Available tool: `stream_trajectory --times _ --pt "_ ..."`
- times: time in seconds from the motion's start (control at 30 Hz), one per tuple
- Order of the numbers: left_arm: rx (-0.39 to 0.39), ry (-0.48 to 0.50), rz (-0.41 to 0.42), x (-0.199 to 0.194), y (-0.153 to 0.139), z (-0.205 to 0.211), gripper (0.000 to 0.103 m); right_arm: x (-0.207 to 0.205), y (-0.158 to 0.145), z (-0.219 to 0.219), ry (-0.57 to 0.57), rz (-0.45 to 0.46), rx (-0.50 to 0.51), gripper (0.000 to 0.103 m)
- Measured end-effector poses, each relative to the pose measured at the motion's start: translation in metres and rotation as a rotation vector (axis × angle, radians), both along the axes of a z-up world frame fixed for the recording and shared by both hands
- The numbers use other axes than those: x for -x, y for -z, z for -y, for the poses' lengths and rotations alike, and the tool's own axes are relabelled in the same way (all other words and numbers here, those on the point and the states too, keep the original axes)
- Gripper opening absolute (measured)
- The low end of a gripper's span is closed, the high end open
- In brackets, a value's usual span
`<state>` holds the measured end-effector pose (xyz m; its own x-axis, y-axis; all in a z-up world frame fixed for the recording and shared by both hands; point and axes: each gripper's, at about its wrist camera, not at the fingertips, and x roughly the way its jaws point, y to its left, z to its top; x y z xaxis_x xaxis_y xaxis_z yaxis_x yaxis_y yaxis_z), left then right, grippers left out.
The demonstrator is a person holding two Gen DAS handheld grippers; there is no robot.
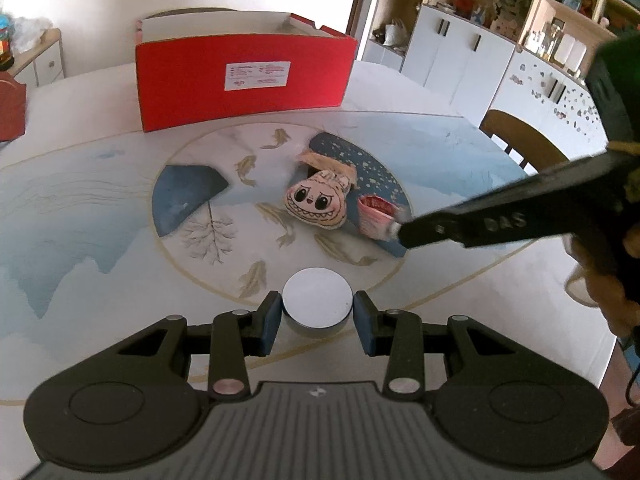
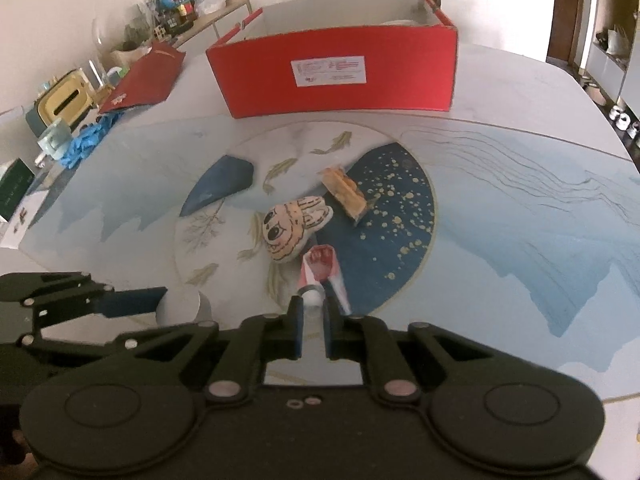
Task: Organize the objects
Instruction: 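Carry the white disc and the pink packet with both tools over the red box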
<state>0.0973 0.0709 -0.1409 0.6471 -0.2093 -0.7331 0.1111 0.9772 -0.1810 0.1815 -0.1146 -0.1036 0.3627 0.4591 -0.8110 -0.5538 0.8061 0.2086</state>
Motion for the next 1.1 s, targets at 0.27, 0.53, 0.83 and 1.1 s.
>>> stream_trajectory --times 0.27,0.53,0.83,1.1 --pt "0.023 -0.001 0.015 -0.005 -0.015 -0.005 0.038 0.001 -0.023 0.015 0.047 0.01 -0.052 0.0" --pt "0.039 0.015 0.037 -0.018 -0.029 -0.006 0.038 0.002 -0.024 0.017 -0.01 0.008 -0.021 0.027" --pt "0.041 0.014 0.007 -0.021 -0.019 -0.009 0.038 0.01 0.0 0.001 -0.037 -0.058 0.027 0.051" --pt "0.036 -0.01 -0.013 -0.021 -0.014 -0.017 0.038 0.012 0.021 -0.016 0.014 -0.111 0.083 0.053"
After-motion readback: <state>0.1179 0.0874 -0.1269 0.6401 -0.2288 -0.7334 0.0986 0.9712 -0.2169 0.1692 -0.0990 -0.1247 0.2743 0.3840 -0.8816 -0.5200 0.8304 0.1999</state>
